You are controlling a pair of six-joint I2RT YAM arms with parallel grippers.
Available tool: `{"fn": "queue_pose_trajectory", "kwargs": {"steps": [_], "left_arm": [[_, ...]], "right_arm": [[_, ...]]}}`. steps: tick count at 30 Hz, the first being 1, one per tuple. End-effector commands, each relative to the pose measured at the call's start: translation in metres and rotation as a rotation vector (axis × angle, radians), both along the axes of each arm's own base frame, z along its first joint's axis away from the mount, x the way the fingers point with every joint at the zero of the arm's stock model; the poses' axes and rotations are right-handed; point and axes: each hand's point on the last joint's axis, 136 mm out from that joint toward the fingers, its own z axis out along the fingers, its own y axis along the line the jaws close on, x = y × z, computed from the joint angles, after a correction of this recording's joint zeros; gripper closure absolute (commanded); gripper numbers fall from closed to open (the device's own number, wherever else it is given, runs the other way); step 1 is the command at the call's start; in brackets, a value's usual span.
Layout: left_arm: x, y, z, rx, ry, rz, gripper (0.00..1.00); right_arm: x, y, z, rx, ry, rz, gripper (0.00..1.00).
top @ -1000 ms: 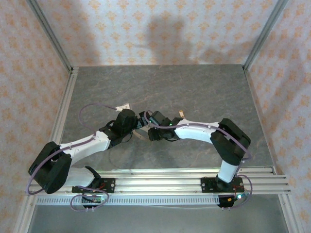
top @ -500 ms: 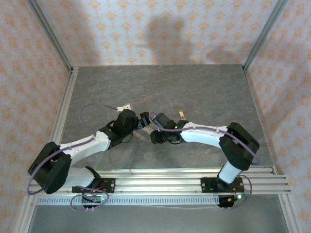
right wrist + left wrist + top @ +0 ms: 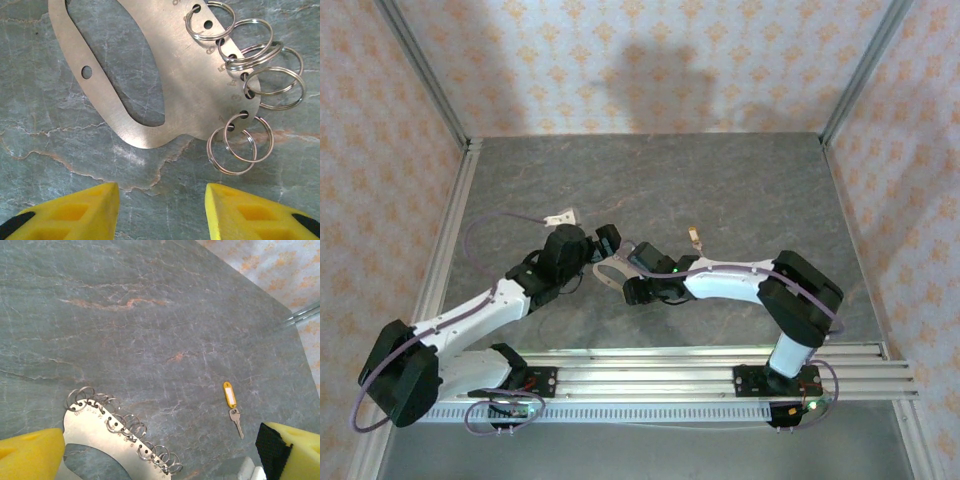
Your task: Put the keys on the keyring
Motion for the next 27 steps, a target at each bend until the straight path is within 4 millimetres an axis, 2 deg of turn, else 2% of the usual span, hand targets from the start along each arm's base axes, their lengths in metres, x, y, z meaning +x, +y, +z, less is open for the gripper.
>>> {"fn": "queue_pose_trajectory", "kwargs": {"steps": [1, 9, 13, 22, 27], "left_arm": [[0.001, 0.015, 0.008, 0.034, -0.016, 0.049, 0.0], [0.0, 0.017, 0.012, 0.025, -0.025, 0.052, 0.0], [-0.001, 0.017, 0.012, 0.023, -0.023, 0.05, 0.0], [0.0, 0.015, 0.01, 0.018, -0.018, 0.045, 0.0], [0.0, 0.014, 0.01, 0.013, -0.016, 0.041, 0.0]], "right_arm": [[0.008, 0.007, 0.002, 0.014, -0.015, -0.021, 0.51], [0.021, 0.003, -0.003, -0.024, -0.044, -0.05, 0.51], [0.034, 0.0, 0.001, -0.023, -0.059, -0.081, 0.52], [0.079, -0.003, 0.024, -0.013, -0.118, -0.132, 0.52], [0.081, -0.005, 0.045, 0.007, -0.145, -0.12, 0.52]]}}
